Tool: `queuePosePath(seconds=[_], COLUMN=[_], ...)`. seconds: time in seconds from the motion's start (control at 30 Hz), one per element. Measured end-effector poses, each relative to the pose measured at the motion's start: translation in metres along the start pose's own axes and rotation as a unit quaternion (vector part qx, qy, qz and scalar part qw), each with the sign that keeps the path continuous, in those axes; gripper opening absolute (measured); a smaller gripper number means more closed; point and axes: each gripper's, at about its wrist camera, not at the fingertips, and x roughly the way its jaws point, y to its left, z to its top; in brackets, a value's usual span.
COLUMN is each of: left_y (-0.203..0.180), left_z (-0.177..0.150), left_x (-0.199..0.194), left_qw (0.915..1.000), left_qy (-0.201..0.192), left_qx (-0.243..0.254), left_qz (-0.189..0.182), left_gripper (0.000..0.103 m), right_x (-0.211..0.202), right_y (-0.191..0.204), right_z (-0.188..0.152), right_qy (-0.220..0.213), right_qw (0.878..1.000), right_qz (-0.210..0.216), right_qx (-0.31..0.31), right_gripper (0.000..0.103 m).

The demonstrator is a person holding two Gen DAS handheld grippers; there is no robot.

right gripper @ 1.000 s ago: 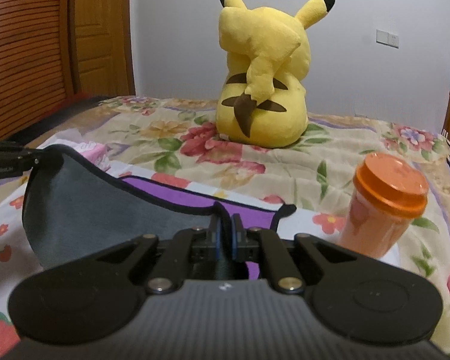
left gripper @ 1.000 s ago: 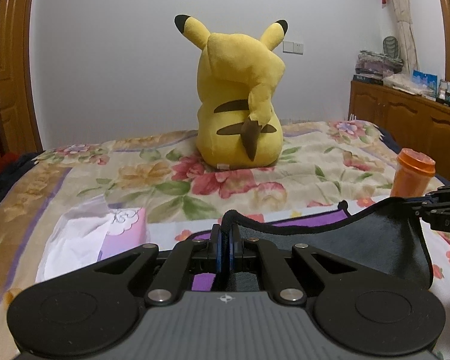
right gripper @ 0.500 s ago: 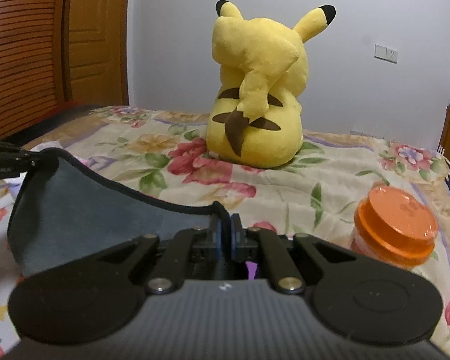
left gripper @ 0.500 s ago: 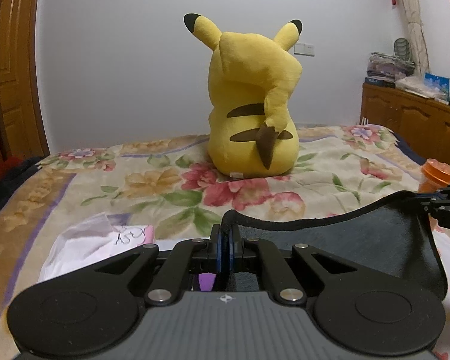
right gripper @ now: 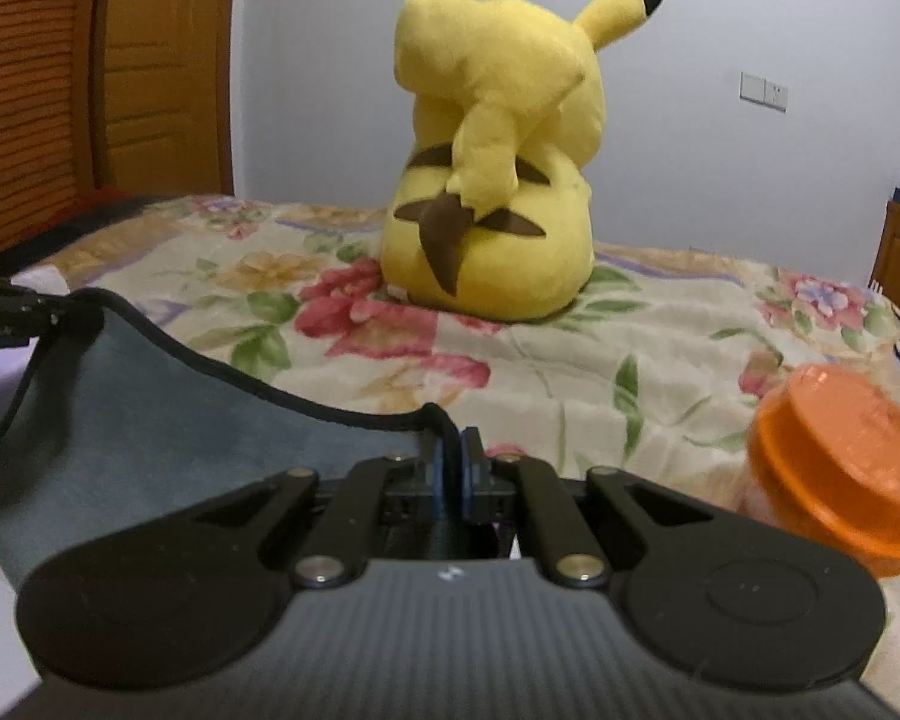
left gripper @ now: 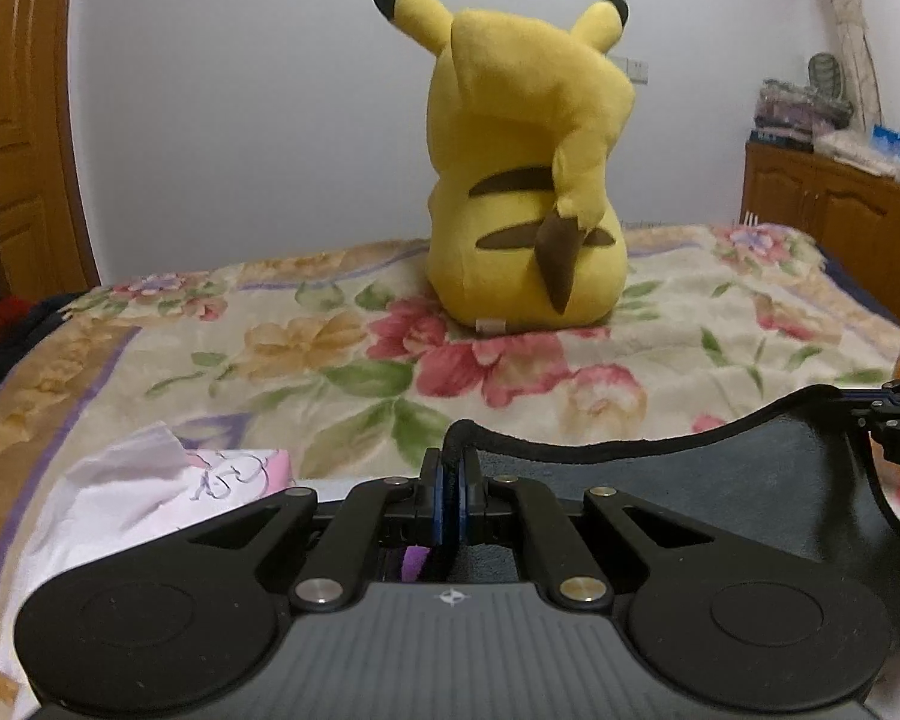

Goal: Fold towel

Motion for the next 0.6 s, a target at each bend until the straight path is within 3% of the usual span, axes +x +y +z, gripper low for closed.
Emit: queuePosePath(seconds=[0.23,0.33,0.37,0.43,0.5,0.6], left_y=[0.002,0.004,0.004,0.005,0.004,0.0], left_z=[-0.014,-0.017,-0.018,-0.019,-0.02,-0.022], left_x=[0.02,0.024,0.025,0.024,0.022,0.019], left_qw=[0.9997,0.9994,0.9993,0.9995,0.9996,0.9992], left_qy=[0.023,0.031,0.033,0.03,0.026,0.034], left_qx=[0.006,0.014,0.015,0.012,0.011,0.016], left_qz=[0.005,0.009,0.008,0.0,-0.004,-0.012], left_gripper=[0.009,0.014,0.016,0.035,0.047,0.053], right_x=[0.022,0.026,0.027,0.028,0.027,0.025], right_y=[0.0,-0.003,-0.004,-0.003,-0.006,-0.006], right_z=[-0.015,-0.019,-0.021,-0.024,-0.025,-0.026], right_qy=[0.03,0.037,0.04,0.043,0.046,0.048], right_qw=[1.0,0.999,0.999,0.999,0.999,0.998], right_qz=[-0.003,0.002,-0.004,-0.014,-0.013,-0.017], right_qx=[0.009,0.025,0.023,0.017,0.025,0.025], right_gripper=[0.007,0.008,0.009,0.009,0.011,0.022])
